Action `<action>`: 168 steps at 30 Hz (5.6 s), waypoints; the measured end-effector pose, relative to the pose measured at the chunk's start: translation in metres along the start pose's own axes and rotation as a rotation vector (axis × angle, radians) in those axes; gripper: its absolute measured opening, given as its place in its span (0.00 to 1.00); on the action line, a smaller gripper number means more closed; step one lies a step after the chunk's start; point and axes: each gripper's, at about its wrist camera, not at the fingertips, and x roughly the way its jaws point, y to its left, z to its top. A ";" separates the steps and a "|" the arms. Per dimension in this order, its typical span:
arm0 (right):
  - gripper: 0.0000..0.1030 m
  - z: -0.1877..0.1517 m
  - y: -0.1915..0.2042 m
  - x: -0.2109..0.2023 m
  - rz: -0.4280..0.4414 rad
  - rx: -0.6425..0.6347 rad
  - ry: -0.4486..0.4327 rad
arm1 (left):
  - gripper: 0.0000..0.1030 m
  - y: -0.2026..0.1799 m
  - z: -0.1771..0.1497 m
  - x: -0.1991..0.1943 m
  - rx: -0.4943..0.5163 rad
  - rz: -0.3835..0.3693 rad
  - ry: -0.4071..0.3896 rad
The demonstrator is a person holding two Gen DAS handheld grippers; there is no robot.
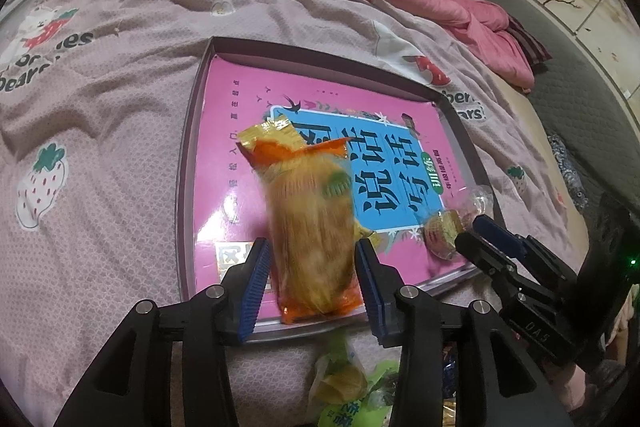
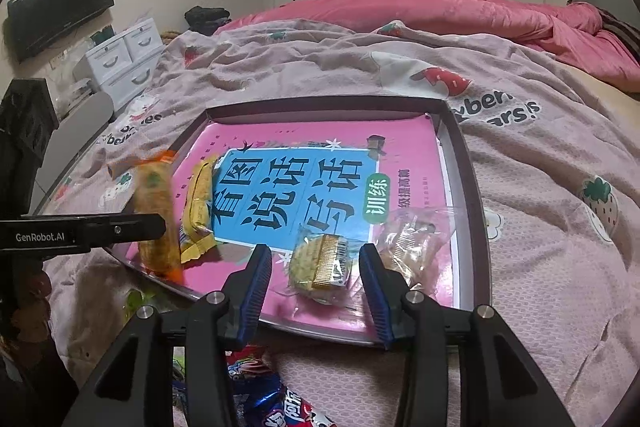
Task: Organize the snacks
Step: 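Lower the bread bag onto the book in the tray and open the left gripper, then withdraw both open grippers from the tray to the remaining snack pile, then grasp the clear cracker bag with the right gripper, then grasp the green-labelled snack bag with the left gripper while the right holds the cracker bag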
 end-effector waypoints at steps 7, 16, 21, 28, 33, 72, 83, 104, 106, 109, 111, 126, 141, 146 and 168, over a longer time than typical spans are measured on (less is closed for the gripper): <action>0.44 0.001 -0.001 -0.001 0.003 0.002 -0.003 | 0.45 0.000 0.000 -0.002 0.007 0.001 -0.006; 0.45 0.001 -0.003 -0.006 0.015 0.015 -0.011 | 0.51 0.000 0.001 -0.007 0.002 -0.003 -0.017; 0.47 0.002 -0.004 -0.009 0.025 0.023 -0.018 | 0.56 0.000 0.001 -0.014 0.004 -0.005 -0.029; 0.48 0.002 -0.005 -0.016 0.033 0.027 -0.032 | 0.60 -0.002 0.002 -0.025 0.014 -0.003 -0.056; 0.48 0.002 -0.005 -0.020 0.035 0.027 -0.040 | 0.62 -0.005 0.002 -0.031 0.026 -0.005 -0.069; 0.49 -0.023 0.040 -0.078 0.091 -0.088 -0.088 | 0.66 -0.014 -0.024 -0.080 0.098 0.001 -0.120; 0.50 -0.040 0.049 -0.091 0.107 -0.099 -0.044 | 0.66 -0.014 -0.035 -0.085 0.106 0.006 -0.104; 0.52 -0.073 0.072 -0.081 0.123 -0.213 0.125 | 0.66 -0.005 -0.054 -0.067 0.111 0.038 -0.011; 0.52 -0.077 0.073 -0.078 0.122 -0.223 0.145 | 0.66 -0.005 -0.055 -0.064 0.116 0.039 -0.001; 0.52 -0.080 0.072 -0.074 0.123 -0.229 0.170 | 0.66 -0.005 -0.056 -0.059 0.117 0.038 0.013; 0.52 -0.082 0.072 -0.071 0.128 -0.228 0.184 | 0.66 -0.006 -0.057 -0.057 0.117 0.039 0.021; 0.52 -0.091 0.085 -0.062 0.171 -0.308 0.226 | 0.66 -0.002 -0.062 -0.033 0.108 0.037 0.085; 0.36 -0.100 0.100 -0.047 0.138 -0.432 0.256 | 0.66 -0.012 -0.065 -0.011 0.123 0.036 0.131; 0.31 -0.096 0.095 -0.052 0.162 -0.404 0.238 | 0.46 -0.014 -0.066 0.000 0.120 0.017 0.158; 0.29 -0.070 0.070 -0.080 0.265 -0.233 0.082 | 0.30 -0.008 -0.050 -0.036 0.079 -0.065 0.046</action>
